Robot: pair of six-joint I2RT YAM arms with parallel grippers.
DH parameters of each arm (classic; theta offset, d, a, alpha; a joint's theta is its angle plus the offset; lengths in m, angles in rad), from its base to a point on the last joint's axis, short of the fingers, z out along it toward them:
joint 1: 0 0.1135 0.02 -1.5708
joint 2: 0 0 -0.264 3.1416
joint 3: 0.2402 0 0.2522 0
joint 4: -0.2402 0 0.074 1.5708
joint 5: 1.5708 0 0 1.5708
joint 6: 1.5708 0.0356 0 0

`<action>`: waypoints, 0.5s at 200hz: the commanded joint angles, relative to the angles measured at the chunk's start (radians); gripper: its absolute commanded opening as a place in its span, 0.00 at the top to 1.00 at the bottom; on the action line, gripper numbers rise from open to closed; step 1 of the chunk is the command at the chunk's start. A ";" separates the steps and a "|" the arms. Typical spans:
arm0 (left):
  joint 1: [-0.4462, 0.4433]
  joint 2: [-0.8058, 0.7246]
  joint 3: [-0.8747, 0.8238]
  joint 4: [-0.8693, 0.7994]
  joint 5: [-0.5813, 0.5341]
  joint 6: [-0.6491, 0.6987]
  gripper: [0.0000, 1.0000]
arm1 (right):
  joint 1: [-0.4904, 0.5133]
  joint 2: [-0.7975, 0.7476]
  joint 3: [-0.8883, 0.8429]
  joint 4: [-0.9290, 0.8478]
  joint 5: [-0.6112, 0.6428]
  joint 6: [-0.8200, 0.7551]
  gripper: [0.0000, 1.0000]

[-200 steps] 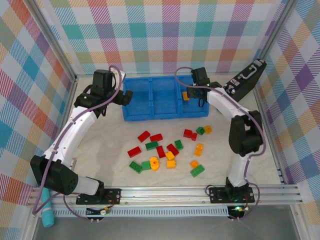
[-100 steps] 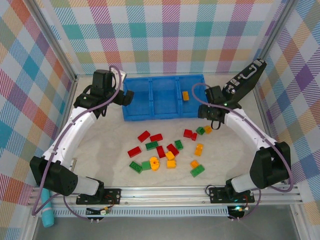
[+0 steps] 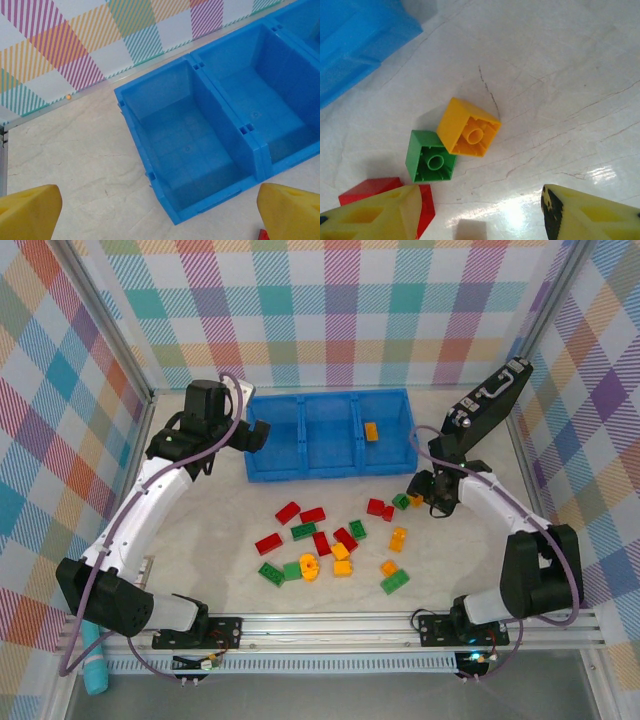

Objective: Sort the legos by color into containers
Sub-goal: Pick up the lego from the middle-right of the table.

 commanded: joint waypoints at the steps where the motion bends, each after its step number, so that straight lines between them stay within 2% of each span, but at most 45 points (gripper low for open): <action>1: -0.010 -0.011 0.001 -0.004 0.000 -0.004 0.00 | -0.022 0.033 -0.024 0.055 -0.079 0.101 0.35; 49: -0.013 0.000 0.005 -0.010 -0.010 0.003 0.00 | -0.040 0.079 -0.028 0.097 -0.093 0.187 0.33; 57: -0.013 -0.001 0.004 -0.011 -0.013 0.006 0.00 | -0.043 0.084 -0.030 0.103 -0.092 0.197 0.28; 66: -0.013 0.000 0.000 -0.008 -0.017 0.008 0.00 | -0.047 0.091 -0.028 0.105 -0.093 0.207 0.27; 100: -0.013 0.002 0.001 -0.013 -0.025 0.015 0.00 | -0.055 0.135 -0.013 0.111 -0.098 0.230 0.27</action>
